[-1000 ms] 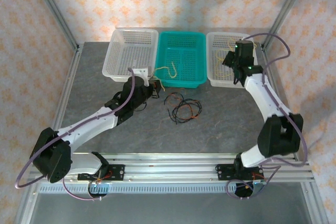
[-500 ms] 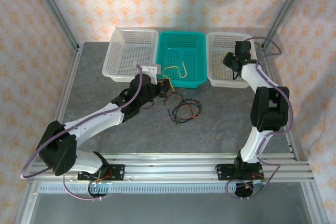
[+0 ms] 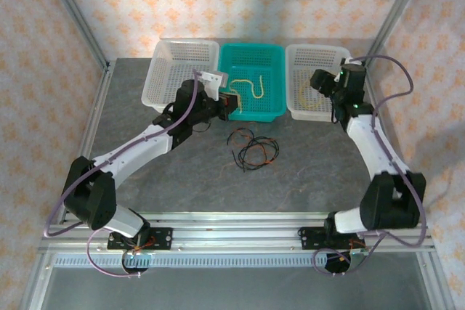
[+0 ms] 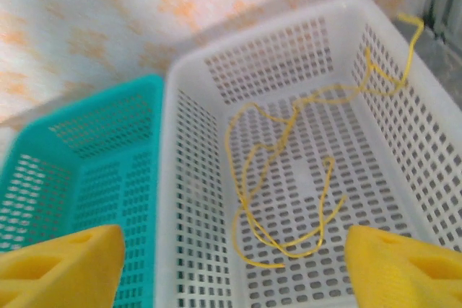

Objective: Untangle the cables

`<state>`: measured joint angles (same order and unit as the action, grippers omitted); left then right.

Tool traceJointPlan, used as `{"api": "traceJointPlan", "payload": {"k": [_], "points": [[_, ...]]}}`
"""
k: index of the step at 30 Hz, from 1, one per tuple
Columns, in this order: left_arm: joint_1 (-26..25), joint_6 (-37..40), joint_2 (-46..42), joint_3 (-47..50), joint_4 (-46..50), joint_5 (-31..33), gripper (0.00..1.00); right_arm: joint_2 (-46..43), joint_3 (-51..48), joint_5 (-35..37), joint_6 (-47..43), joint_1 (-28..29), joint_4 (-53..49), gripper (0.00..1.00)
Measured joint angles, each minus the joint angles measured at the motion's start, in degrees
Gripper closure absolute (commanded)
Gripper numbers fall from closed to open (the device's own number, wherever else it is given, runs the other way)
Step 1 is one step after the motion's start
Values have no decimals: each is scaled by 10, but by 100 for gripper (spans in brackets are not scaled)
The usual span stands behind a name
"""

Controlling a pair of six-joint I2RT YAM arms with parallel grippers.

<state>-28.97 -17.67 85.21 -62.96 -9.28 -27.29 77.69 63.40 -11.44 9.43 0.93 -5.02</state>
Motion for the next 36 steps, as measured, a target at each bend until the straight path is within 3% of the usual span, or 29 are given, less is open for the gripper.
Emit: {"api": "traceJointPlan", "payload": {"k": [4,8,11,13,25,32,36], "points": [[13,43,16,-28,27,-16,100,-48,-5,-27,-24,12,11,19],[22,92,42,-71,69,-52,100,-64,-1,-111,-62,15,-10,22],[25,137,62,-111,114,-74,100,-74,4,-174,-82,18,-32,6],[25,168,69,-131,143,-85,100,-80,13,-211,-97,24,-48,6],[23,314,74,-216,276,-146,100,-113,74,-353,-201,109,-153,9],[12,345,90,-225,313,-160,100,-106,92,-387,-240,150,-209,12],[11,347,90,-225,316,-160,100,-106,93,-401,-247,150,-216,20]]}}
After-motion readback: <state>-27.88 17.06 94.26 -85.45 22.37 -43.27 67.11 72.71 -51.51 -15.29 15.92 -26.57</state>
